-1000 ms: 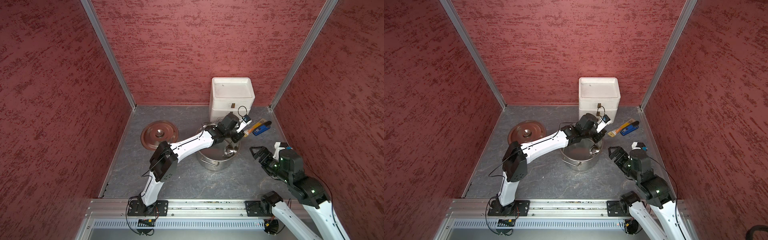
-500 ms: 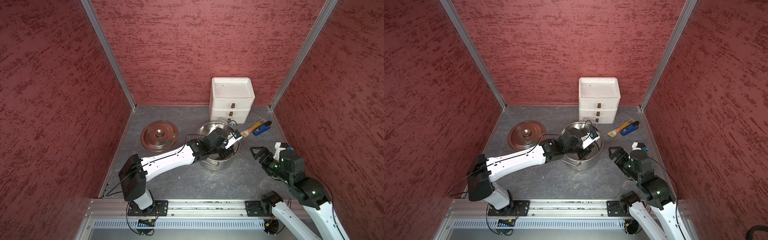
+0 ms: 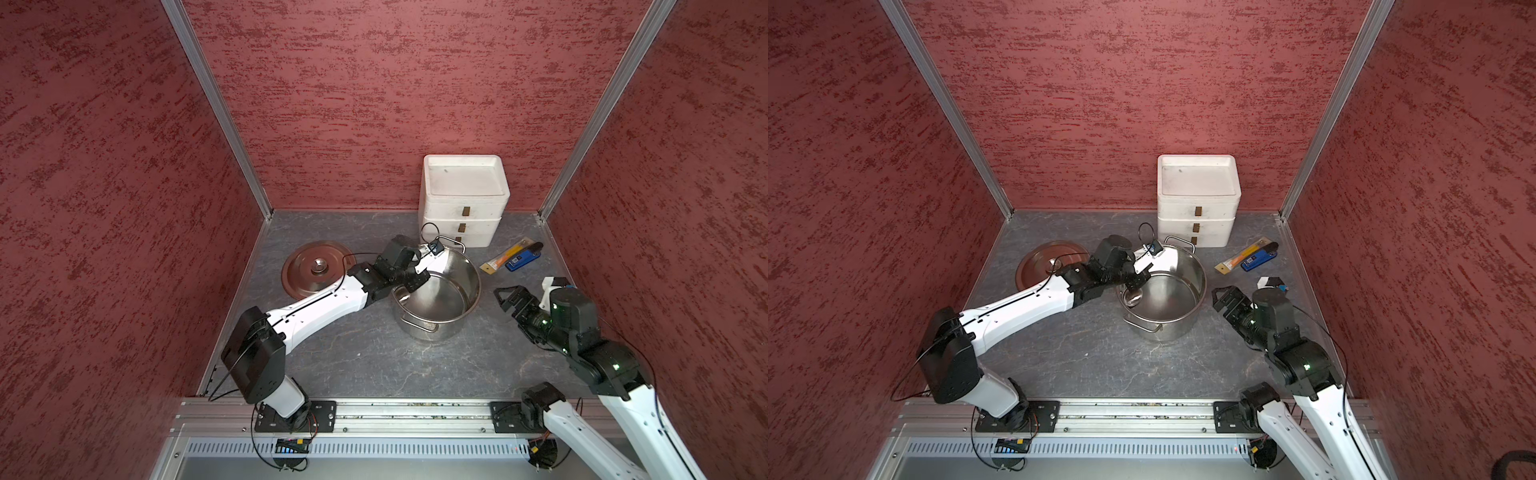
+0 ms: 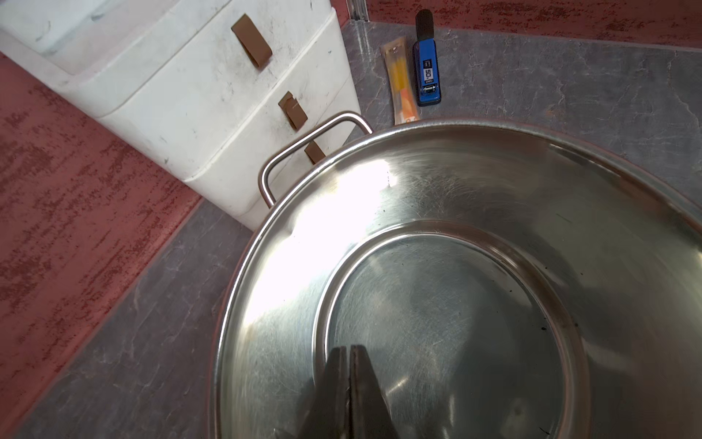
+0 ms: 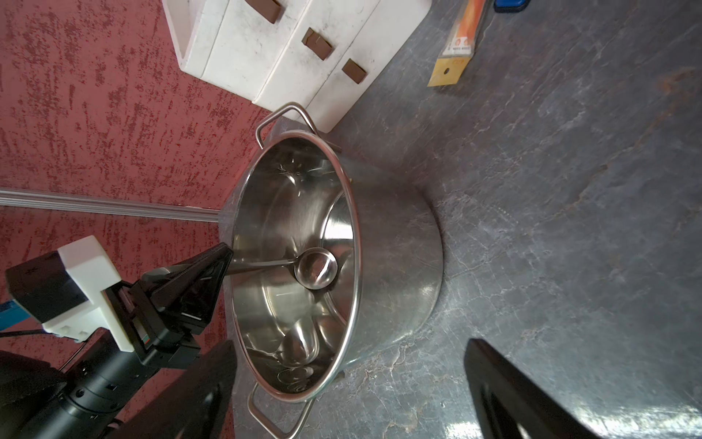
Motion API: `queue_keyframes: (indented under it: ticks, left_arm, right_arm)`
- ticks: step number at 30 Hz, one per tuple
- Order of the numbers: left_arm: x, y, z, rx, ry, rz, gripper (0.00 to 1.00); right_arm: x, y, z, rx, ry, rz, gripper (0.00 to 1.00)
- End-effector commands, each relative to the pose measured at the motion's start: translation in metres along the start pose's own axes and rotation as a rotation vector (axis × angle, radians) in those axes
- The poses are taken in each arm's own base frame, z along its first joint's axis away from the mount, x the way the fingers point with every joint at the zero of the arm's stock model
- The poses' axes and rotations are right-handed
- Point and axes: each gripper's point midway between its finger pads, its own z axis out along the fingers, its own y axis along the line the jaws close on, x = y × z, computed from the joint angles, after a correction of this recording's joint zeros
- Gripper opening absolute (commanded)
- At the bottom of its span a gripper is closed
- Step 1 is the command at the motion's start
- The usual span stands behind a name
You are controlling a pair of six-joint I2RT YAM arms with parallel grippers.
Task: Stir the soup with a spoon
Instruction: Stir the soup in the pan with a stick, then place the spoon at the center of the board.
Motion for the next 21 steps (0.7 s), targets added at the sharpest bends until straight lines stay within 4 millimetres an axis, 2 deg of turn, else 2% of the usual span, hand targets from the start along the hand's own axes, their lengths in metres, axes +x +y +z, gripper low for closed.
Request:
queue_keyframes:
  ticks: [1,4,7,12,15,17,21]
  left_arm:
    - [-0.039,0.013,-0.007,-0.054,-0.12,0.145,0.0]
    - [-0.071,0.012,-0.023,-0.089,-0.241,0.221,0.0]
    - [-0.1,0.003,-0.043,-0.138,-0.354,0.343,0.0]
    - [-0.141,-0.009,-0.093,-0.259,-0.542,0.535,0.0]
    - [-0.153,-0.025,-0.121,-0.333,-0.638,0.688,0.0]
    - [-0.158,-0.043,-0.141,-0.401,-0.721,0.841,0.0]
    - [-0.155,-0.062,-0.157,-0.496,-0.765,1.022,0.0]
  right_arm:
    - [-0.006,0.019,-0.011,-0.056,-0.007,-0.021,0.98]
    - [-0.008,0.028,-0.014,-0.071,0.001,-0.028,0.98]
    - [-0.009,0.044,-0.013,-0.099,0.033,-0.045,0.98]
    - [-0.007,0.085,-0.011,-0.192,0.126,-0.06,0.98]
    - [-0.008,0.113,-0.011,-0.26,0.178,-0.066,0.98]
    - [-0.006,0.131,-0.011,-0.302,0.223,-0.071,0.97]
    - [0.0,0.178,-0.008,-0.45,0.35,-0.103,0.94]
